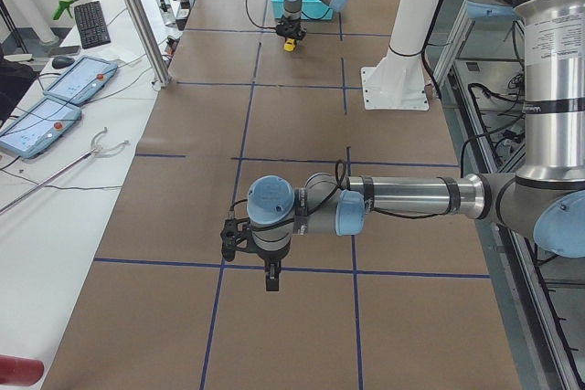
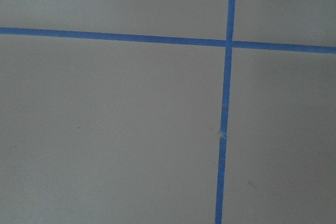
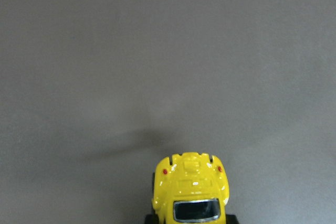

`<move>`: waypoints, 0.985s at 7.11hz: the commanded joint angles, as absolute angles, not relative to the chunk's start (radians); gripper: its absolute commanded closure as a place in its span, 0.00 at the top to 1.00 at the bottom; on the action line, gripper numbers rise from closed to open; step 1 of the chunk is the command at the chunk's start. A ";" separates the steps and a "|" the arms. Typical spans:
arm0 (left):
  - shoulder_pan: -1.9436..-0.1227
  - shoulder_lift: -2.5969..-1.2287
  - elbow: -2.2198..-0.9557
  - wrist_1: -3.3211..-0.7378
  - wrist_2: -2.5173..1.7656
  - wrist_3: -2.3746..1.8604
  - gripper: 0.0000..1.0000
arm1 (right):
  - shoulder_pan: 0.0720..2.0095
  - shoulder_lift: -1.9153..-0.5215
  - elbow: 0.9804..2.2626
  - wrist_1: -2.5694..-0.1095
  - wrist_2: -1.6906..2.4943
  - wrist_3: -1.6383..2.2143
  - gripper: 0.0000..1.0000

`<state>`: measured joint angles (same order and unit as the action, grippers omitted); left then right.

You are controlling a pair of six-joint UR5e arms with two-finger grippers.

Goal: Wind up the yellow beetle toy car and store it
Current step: 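Lift the car and carry it over the teal bin with the right gripper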

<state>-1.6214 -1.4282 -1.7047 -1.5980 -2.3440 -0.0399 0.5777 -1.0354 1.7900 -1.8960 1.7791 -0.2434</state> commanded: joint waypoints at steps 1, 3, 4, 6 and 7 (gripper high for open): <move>-1.621 -1.428 -1.704 -1.597 -2.344 -0.040 1.00 | 0.610 -1.049 1.890 -2.067 1.792 -0.289 0.48; -1.621 -1.427 -1.704 -1.595 -2.344 -0.040 1.00 | 0.694 -1.051 1.920 -2.166 1.842 -0.373 0.42; -1.621 -1.427 -1.706 -1.595 -2.344 -0.040 1.00 | 0.750 -1.061 1.969 -2.239 1.859 -0.423 0.42; -1.621 -1.427 -1.706 -1.595 -2.344 -0.040 1.00 | 0.857 -1.103 2.003 -2.319 1.861 -0.607 0.42; -1.621 -1.425 -1.706 -1.594 -2.344 -0.041 1.00 | 0.862 -1.161 2.049 -2.316 1.876 -0.606 0.42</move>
